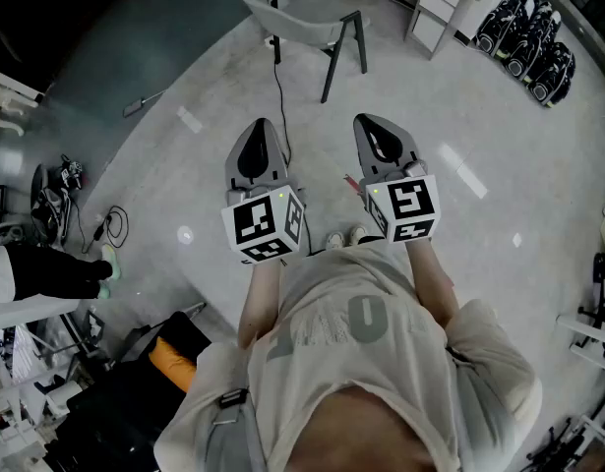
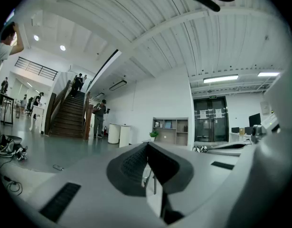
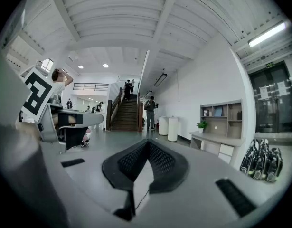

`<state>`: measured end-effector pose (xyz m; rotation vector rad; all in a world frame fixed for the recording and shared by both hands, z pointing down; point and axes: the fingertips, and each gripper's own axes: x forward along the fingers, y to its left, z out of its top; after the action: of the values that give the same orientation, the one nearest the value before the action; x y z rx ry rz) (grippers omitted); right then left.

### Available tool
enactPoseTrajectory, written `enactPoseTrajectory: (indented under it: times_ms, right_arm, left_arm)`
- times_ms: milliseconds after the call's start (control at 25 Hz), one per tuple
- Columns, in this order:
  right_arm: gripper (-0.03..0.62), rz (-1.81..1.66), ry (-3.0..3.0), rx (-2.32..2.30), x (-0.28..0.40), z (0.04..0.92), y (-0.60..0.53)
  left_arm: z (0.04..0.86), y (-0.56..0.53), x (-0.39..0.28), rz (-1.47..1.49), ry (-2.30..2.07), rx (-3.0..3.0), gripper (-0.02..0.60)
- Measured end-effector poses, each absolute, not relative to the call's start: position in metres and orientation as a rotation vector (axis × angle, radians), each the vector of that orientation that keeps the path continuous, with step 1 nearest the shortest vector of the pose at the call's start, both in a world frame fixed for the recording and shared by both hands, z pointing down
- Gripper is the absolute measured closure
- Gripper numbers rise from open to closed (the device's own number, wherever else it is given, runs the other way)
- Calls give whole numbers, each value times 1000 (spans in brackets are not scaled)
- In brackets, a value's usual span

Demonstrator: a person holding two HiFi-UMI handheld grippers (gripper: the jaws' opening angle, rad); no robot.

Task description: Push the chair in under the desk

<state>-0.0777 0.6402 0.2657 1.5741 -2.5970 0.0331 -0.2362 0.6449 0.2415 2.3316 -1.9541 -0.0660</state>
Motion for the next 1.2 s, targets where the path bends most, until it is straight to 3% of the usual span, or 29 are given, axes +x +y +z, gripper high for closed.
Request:
enactPoseTrajectory:
  times_ms: [800, 1200]
  right_arm:
    - [576, 90, -2550, 1593, -83, 290, 586]
    - [576, 138, -2538, 1605, -37, 330, 444]
  left_arm:
    - [284, 569, -263, 0, -1876, 2297, 568]
    - [318, 436, -235, 42, -1877, 2281, 568]
